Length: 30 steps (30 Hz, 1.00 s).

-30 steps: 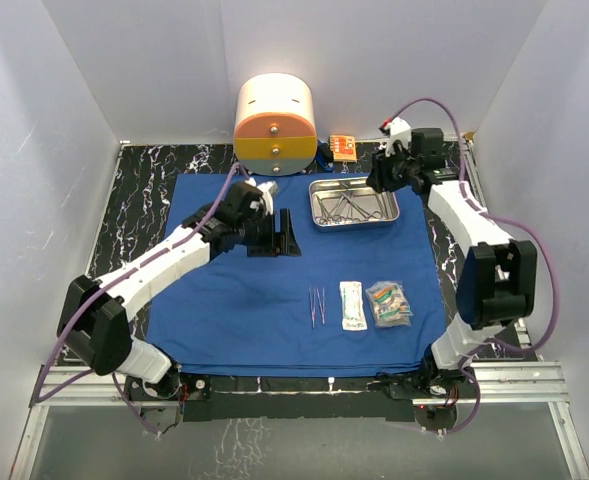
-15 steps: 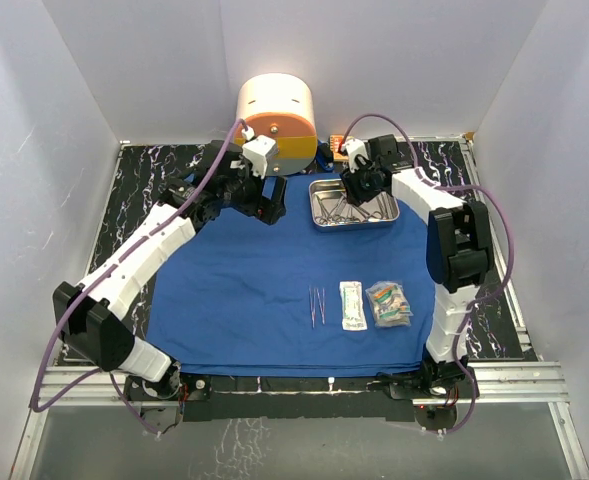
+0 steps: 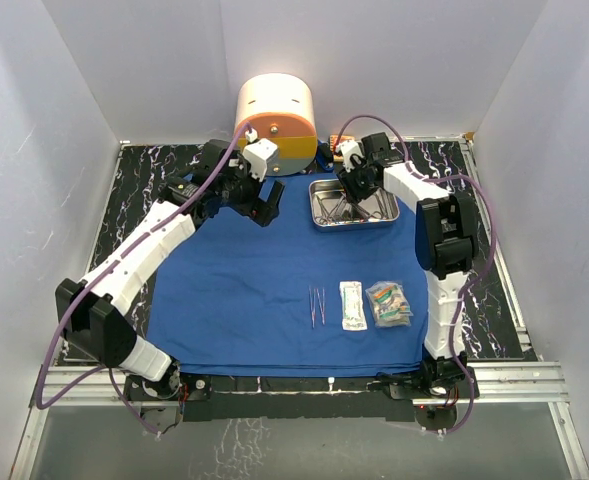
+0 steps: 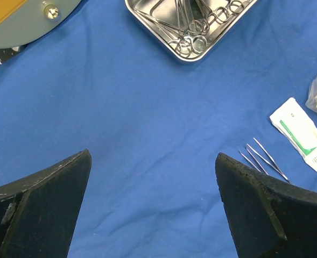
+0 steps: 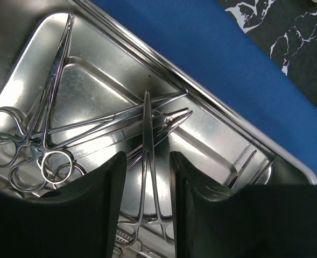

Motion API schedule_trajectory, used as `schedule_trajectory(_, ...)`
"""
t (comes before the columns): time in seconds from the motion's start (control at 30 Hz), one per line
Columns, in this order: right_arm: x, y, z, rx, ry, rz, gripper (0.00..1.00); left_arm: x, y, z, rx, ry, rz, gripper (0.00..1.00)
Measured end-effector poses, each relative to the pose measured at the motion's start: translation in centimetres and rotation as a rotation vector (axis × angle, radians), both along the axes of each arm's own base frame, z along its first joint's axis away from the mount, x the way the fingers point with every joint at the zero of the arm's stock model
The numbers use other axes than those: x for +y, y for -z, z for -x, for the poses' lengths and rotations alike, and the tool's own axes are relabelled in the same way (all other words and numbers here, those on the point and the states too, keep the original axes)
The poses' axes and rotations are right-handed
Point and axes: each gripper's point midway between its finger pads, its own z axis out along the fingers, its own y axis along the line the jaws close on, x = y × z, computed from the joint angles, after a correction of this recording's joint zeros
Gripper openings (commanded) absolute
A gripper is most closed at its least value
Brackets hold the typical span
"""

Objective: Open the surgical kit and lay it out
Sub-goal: Pick up the medical item from the container.

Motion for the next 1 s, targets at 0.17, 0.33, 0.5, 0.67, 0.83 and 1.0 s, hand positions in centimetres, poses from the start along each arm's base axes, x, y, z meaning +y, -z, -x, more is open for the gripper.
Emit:
schedule_trajectory(0.17, 0.1, 0.8, -0.8, 0.003, -0.005, 0.009, 0.33, 0.1, 0.2, -0.1, 0.007, 0.003, 0.004, 0.99)
schedule_trajectory(0.33, 0.1, 2.1, -1.0, 0.033, -0.013, 0.017, 0.31, -0.3, 0.8, -0.3, 0.029, 0.013, 0.01, 0.99)
schedule_trajectory(0.5, 0.1, 2.1, -1.3, 0.036, -0.014, 0.021, 0.26, -0.5, 1.2, -0.3, 0.044, 0.021, 0.016, 0.99)
schedule_trajectory(0.67, -0.1, 2.2, -1.3, 0.034, -0.014, 0.032, 0.19, -0.7, 0.9, -0.4, 0.04, 0.014, 0.027, 0.99)
schedule_trajectory(0.83, -0.2, 2.2, -1.4, 0.029, -0.021, 0.044, 0.14, -0.6, 0.7, -0.8, 0.031, 0.005, 0.038, 0.99)
schedule_trajectory(1.0, -0.4, 2.2, -2.1, 0.025, -0.014, 0.035, 0.09, 0.0, 0.6, -1.3, 0.029, -0.018, 0.044, 0.99)
